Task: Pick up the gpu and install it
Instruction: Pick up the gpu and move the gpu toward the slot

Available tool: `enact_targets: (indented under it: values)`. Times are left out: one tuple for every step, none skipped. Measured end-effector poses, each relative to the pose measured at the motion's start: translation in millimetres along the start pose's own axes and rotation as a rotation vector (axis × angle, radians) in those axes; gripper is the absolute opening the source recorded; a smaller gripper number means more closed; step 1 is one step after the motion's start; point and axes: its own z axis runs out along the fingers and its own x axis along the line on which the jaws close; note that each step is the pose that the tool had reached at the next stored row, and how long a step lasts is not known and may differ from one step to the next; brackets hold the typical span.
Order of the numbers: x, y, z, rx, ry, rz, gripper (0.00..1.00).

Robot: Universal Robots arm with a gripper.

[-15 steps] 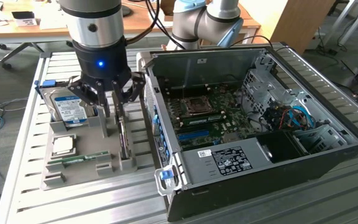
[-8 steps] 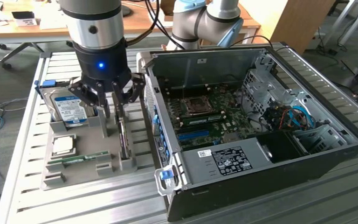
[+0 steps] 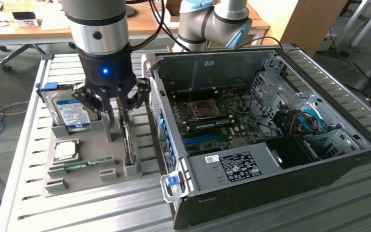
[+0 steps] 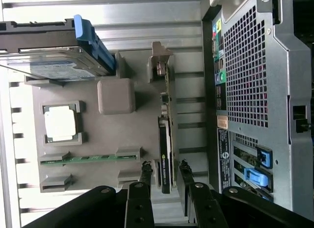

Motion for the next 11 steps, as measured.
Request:
enact_targets:
  values:
    - [0.0,0.0,0.6,0.0000,0.0000,0.000,0.36]
    - [0.0,-0.1,1.3,0.0001,0.0000,0.000,0.36]
    - [0.0,-0.1,1.8,0.0001,0.0001,0.000,0.36]
    - [0.0,-0.1,2.5,0.0000,0.0000,0.000,0.36]
    - [0.1,-0.2,3.2,0.0000,0.0000,0.000,0.36]
    - [0.1,-0.2,3.8,0.0000,0.0001,0.000,0.36]
    - [0.1,-0.2,4.5,0.0001,0.0000,0.000,0.36]
    - [0.1,-0.2,5.3,0.0000,0.0000,0.000,0.36]
    - [0.1,-0.3,6.1,0.0000,0.0000,0.000,0.36]
    - [0.1,-0.3,6.7,0.0001,0.0000,0.000,0.36]
    - [0.2,-0.3,7.2,0.0000,0.0000,0.000,0.36]
